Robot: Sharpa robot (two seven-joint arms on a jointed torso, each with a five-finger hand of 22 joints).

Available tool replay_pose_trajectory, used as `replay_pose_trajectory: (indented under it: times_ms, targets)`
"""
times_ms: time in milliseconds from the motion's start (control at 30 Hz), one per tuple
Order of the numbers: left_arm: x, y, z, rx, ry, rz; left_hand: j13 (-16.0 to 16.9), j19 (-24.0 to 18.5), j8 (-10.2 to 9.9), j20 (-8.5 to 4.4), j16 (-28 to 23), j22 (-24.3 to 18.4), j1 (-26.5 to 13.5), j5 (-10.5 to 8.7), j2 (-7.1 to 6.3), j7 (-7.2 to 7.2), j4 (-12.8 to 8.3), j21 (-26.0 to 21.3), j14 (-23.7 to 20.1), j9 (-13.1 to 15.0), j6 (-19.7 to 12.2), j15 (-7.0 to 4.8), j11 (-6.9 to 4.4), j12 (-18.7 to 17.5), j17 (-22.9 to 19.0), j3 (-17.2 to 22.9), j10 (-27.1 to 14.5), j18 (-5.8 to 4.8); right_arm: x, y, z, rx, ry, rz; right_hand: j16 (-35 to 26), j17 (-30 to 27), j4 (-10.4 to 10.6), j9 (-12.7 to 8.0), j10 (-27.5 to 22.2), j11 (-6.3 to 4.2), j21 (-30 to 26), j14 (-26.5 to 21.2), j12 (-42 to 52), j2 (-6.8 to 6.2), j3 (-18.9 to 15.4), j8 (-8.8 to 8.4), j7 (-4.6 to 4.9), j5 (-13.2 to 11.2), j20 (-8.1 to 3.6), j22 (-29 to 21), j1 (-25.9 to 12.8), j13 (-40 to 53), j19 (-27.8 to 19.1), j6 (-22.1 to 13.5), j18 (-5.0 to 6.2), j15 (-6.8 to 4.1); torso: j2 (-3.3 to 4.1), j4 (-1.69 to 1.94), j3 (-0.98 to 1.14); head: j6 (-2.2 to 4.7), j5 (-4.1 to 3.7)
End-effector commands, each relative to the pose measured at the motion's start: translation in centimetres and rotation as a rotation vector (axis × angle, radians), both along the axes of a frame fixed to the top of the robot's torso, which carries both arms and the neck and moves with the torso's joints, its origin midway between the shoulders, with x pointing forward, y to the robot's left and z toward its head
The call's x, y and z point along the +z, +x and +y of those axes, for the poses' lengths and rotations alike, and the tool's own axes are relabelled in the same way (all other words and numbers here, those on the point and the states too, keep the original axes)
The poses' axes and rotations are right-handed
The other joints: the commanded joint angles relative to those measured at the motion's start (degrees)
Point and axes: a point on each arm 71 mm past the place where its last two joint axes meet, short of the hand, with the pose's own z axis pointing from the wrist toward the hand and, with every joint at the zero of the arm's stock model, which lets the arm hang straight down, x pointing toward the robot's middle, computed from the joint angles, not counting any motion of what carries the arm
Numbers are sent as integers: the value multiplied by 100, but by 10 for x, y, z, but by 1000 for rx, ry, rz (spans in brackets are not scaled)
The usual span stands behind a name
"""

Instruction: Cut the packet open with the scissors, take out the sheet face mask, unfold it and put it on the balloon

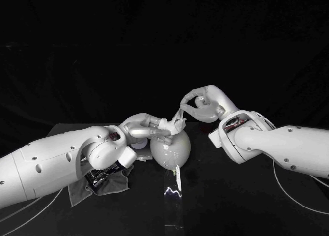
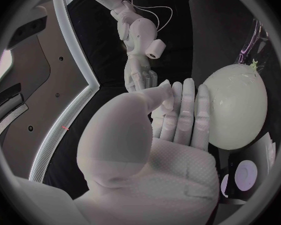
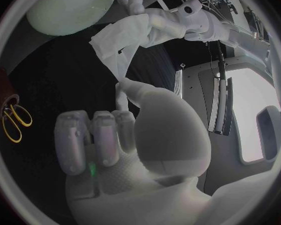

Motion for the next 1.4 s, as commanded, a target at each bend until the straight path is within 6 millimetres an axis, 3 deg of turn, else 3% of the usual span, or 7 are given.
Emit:
replay_pose_trajectory:
  times_ms: [33,800,967,1067,1233,1267,1400]
  targets:
    - [1,-1,-2,-15,-5,8,4,-7,25,-5,31,6,15,19,21,-10,-18,21,-11,132,43,-33,-6,-34,10,21,37,60,3,1,-2,-14,18,-27,20,1510,-12,254,523,-42,20,599,25,62,33,43,-79,13,-39,1505,21,1429,593,106,-37,-35,1,4,2,5,-3]
    - [-5,-4,-3,23,-66,56,-5,-8,24,-4,6,7,-10,20,12,3,-14,29,-44,144,-7,-10,10,-69,19,65,10,62,-3,6,-5,-1,9,102,20,1510,-21,289,472,-34,20,599,-97,76,57,80,-69,14,-39,1505,-16,1368,593,62,-37,-31,3,4,-5,29,-43]
    - [-2,-3,-1,31,-80,4,-14,-37,42,6,-64,5,-41,19,16,21,4,26,-156,169,-53,39,47,-100,10,125,-104,56,-9,9,-7,6,19,181,20,1510,140,244,293,72,-60,599,-493,-11,-57,-119,61,6,-1,1476,-301,1175,543,-418,-15,43,1,9,-1,23,-46]
    - [0,-3,0,28,-97,-34,-27,-89,86,21,-199,3,-85,23,2,57,26,20,-391,213,-76,143,140,-104,-28,185,-525,41,-11,10,-10,3,32,212,20,1510,273,167,288,163,-64,599,-498,-67,-212,-279,171,12,52,1474,-489,1174,540,-610,-14,121,1,5,-2,27,-48]
    - [6,-7,0,6,-139,-91,-30,-318,149,93,-357,-27,-105,18,-17,105,19,-78,-670,273,-108,255,239,-104,-76,275,-948,-7,-14,9,-14,-4,58,252,20,1510,317,131,285,195,-62,599,-501,-66,-298,-331,199,13,90,1475,-530,1174,541,-604,-15,158,4,0,-4,54,-61]
    - [8,-8,0,-5,-156,-106,-38,-442,188,138,-451,-34,-94,22,-41,182,-10,-136,-842,305,-110,344,346,-107,-112,324,-1454,-27,-14,9,-15,-5,63,261,20,1510,332,117,277,204,-79,599,-515,-76,-334,-351,207,13,102,1469,-544,1168,531,-603,-10,166,4,0,-4,54,-61]
    - [13,-13,0,-45,-190,-133,-28,-642,259,225,-586,-38,-38,16,8,223,-67,-226,-1095,367,-219,441,421,-108,-164,398,-1848,-57,-16,7,-18,-2,75,295,20,1510,422,78,264,227,-100,599,-537,-102,-456,-407,230,16,134,1461,-634,1158,518,-595,-4,190,-1,3,1,90,-76]
